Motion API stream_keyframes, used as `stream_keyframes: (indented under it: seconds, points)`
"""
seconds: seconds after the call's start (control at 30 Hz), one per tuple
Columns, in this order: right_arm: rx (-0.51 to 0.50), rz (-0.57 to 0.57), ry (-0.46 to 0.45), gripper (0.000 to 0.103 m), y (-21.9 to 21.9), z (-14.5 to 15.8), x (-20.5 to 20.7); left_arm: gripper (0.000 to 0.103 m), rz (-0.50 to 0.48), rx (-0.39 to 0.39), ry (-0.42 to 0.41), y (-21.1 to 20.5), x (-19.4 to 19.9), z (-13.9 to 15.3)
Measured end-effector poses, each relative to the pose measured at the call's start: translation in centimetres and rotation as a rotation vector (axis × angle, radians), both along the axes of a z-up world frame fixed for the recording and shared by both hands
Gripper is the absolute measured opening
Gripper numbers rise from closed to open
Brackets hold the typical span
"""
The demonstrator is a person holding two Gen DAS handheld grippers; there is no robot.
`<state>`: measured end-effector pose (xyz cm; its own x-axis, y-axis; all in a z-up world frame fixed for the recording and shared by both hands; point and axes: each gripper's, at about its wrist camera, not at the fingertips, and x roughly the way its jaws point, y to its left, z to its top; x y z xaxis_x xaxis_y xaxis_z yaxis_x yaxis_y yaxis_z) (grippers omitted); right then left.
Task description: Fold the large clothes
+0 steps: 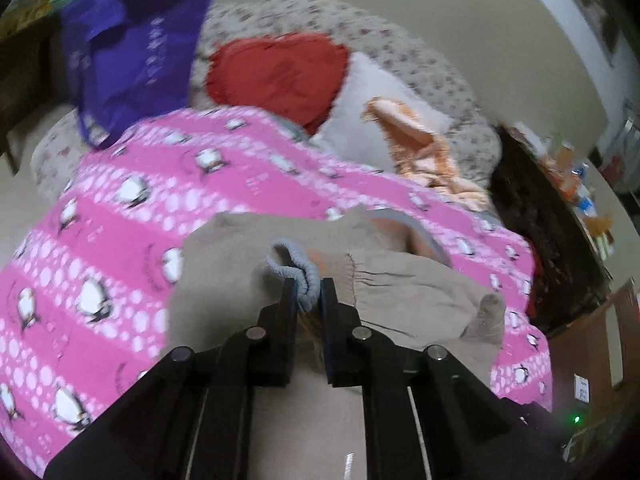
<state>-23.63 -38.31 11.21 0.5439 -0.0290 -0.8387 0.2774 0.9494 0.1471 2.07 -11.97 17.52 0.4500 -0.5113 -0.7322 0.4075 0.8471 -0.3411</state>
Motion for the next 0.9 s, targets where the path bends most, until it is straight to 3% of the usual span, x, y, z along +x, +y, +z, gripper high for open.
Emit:
stream_keyframes:
  seconds: [0.1, 0.2, 0.23, 0.27, 0.33, 0.43, 0.5, 0.53, 0.57, 0.6, 0.63, 0.67, 0.7, 0.83, 0.9]
  points:
    - [-0.096, 0.000, 0.027, 0.080, 1.0, -0.9, 1.8, 0.009, 0.048, 0.005, 0.053, 1.9, 0.7, -1.7]
    - [-0.149, 0.038, 0.058, 0.067, 2.0, -1.6, 2.8, 0.009, 0.060, -0.035, 0.130, 3.2, 0.9, -3.2]
    - [-0.160, 0.048, 0.072, 0.057, 2.3, -1.8, 2.9, 0.009, 0.055, -0.026, 0.127, 3.4, 0.6, -3.3]
    - [-0.155, 0.062, 0.082, 0.036, 2.6, -2.0, 2.9, 0.009, 0.046, -0.010, 0.113, 3.5, 0.2, -3.4]
    - [-0.163, 0.073, 0.091, 0.017, 2.9, -2.1, 2.2, 0.009, 0.041, 0.038, 0.084, 3.4, -0.5, -3.9]
    - [-0.110, 0.065, 0.101, 0.007, 2.0, -2.7, 0.8, 0.010, 0.046, 0.110, 0.102, 3.2, -0.4, -6.3]
    - [-0.050, 0.058, 0.103, 0.007, 1.3, -2.7, -0.2, 0.013, 0.043, 0.156, 0.112, 3.0, -0.2, -7.5]
    - [-0.022, 0.056, 0.097, 0.008, 1.3, -2.4, -0.6, 0.015, 0.041, 0.144, 0.103, 3.0, -0.2, -7.6]
    - [0.012, 0.053, 0.075, 0.013, 1.2, -1.7, -1.0, 0.030, 0.038, 0.117, 0.091, 3.2, -0.4, -7.4]
    - [0.039, 0.042, 0.040, 0.020, 1.0, -0.8, -1.3, 0.059, 0.036, 0.093, 0.078, 3.3, -0.6, -7.0]
    - [0.055, 0.023, 0.006, 0.050, 0.7, 0.3, -1.4, 0.067, 0.043, 0.080, 0.062, 3.3, -0.8, -6.6]
    - [0.052, 0.004, -0.012, 0.083, 0.5, 1.0, -1.2, 0.068, 0.052, 0.065, 0.043, 3.3, -1.0, -6.2]
    - [0.030, -0.026, -0.034, 0.089, 0.4, 1.8, -0.6, 0.068, 0.056, 0.062, 0.018, 2.9, -1.3, -5.7]
    - [-0.046, -0.029, -0.064, 0.085, 0.6, 2.4, 3.5, 0.068, 0.036, 0.106, -0.044, 1.0, -1.8, -5.3]
    - [-0.102, -0.036, -0.046, 0.080, 0.7, 1.6, 6.5, 0.068, 0.010, 0.164, -0.062, -0.3, -1.9, -6.1]
